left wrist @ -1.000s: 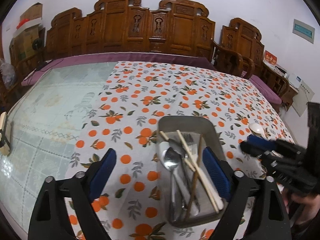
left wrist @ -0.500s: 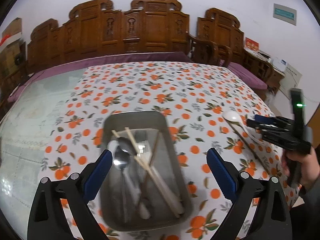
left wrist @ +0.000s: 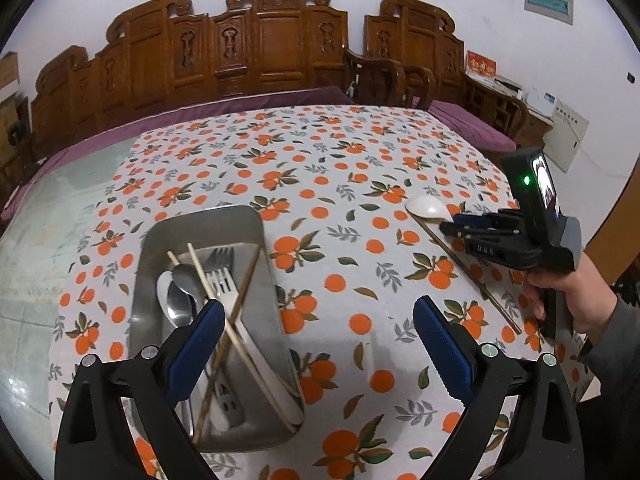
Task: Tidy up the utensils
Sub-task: 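Reach the right gripper to the white plastic spoon and grasp its handle, then grasp the last wooden chopstick on the cloth with the left gripper while the right gripper holds the spoon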
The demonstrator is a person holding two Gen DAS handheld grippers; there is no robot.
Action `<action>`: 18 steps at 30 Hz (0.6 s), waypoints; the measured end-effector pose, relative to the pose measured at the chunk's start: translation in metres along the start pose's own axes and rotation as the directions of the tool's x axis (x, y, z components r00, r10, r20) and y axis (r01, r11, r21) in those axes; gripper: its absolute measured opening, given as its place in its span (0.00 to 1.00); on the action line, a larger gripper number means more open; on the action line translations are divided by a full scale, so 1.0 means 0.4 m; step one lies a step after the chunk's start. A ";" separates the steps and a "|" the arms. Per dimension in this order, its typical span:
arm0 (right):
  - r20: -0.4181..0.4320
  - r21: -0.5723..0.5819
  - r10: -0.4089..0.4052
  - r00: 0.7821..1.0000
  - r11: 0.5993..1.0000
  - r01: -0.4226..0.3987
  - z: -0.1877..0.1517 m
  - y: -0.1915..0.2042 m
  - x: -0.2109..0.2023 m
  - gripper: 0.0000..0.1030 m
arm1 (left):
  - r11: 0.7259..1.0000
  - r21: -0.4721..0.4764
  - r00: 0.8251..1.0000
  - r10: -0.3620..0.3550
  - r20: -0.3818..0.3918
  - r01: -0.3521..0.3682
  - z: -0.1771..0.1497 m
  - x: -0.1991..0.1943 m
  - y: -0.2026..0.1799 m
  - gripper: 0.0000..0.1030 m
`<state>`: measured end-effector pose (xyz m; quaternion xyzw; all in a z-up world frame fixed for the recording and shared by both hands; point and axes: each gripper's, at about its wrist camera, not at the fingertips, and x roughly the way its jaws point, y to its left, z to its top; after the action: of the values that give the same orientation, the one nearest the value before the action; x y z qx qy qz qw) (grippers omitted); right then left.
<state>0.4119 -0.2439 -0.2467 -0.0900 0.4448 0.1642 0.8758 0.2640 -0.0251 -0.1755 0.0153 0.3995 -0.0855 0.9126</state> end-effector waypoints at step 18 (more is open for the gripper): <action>0.034 0.138 0.008 0.999 0.990 -0.013 -0.049 -0.157 -0.086 0.10 | 0.993 0.115 0.995 -0.019 -0.095 0.030 -0.004 0.151 -0.274 0.89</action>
<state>0.4015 -0.3154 -0.2297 -0.0241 0.4410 0.1392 0.8863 0.2846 -0.1416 -0.2162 0.0675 0.4365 -0.1190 0.8892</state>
